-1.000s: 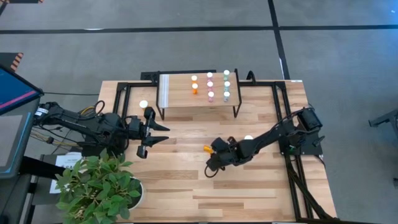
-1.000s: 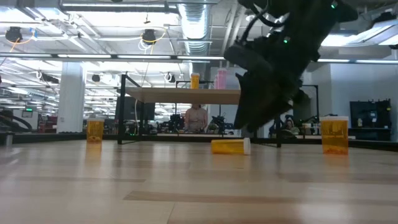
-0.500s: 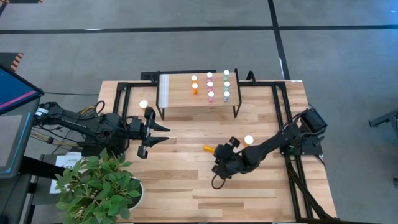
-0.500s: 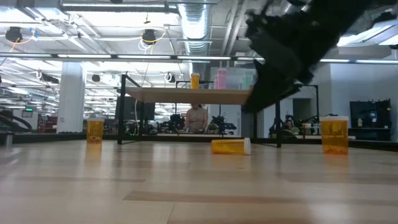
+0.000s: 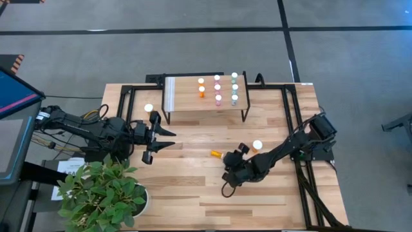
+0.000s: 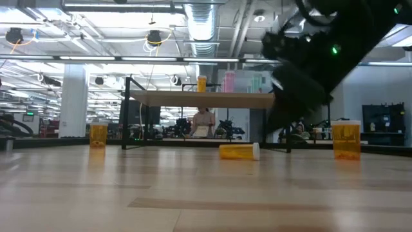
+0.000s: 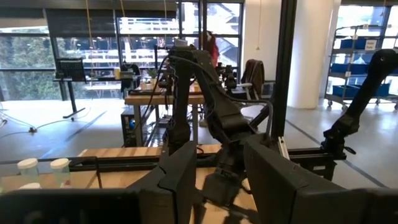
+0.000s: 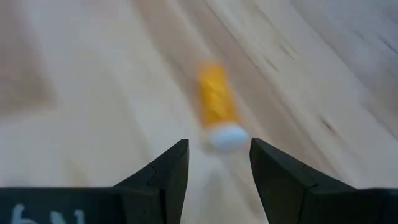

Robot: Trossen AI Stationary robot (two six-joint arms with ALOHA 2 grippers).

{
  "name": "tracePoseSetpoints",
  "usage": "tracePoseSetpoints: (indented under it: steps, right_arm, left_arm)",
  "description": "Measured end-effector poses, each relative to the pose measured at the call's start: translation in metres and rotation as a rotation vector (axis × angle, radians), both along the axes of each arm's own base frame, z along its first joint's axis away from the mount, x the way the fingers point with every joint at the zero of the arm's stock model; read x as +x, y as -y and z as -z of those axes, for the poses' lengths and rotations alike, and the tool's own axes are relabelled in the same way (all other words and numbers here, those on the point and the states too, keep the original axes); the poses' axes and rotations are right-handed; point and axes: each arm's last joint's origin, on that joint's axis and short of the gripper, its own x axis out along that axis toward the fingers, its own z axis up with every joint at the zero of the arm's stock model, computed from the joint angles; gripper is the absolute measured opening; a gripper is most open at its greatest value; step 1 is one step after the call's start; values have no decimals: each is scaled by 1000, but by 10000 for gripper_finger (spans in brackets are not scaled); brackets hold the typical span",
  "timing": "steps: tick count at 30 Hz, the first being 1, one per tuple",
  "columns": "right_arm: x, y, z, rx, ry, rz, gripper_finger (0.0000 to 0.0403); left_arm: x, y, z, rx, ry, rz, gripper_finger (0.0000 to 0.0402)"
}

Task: Pick and place medicine bottles onto shelf by color
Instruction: Align the small orange pill bottle with the other small orange pill bottles on the shelf

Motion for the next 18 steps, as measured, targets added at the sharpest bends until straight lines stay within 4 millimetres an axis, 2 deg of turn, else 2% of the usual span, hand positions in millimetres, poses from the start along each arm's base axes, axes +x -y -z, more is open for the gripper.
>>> tracePoseSetpoints:
  steps: [4, 11, 18]
  right_arm:
    - [1, -2, -4, -17, 13, -37, 186]
    - [-6, 3, -1, -57, -21, 37, 162]
    - [-31, -4, 5, -152, -25, 160, 141]
  left_arm:
    - [0, 0, 1, 1, -5, 0, 123]
    - [0, 0, 2, 1, -22, 0, 123]
    - [0, 0, 2, 0, -22, 1, 123]
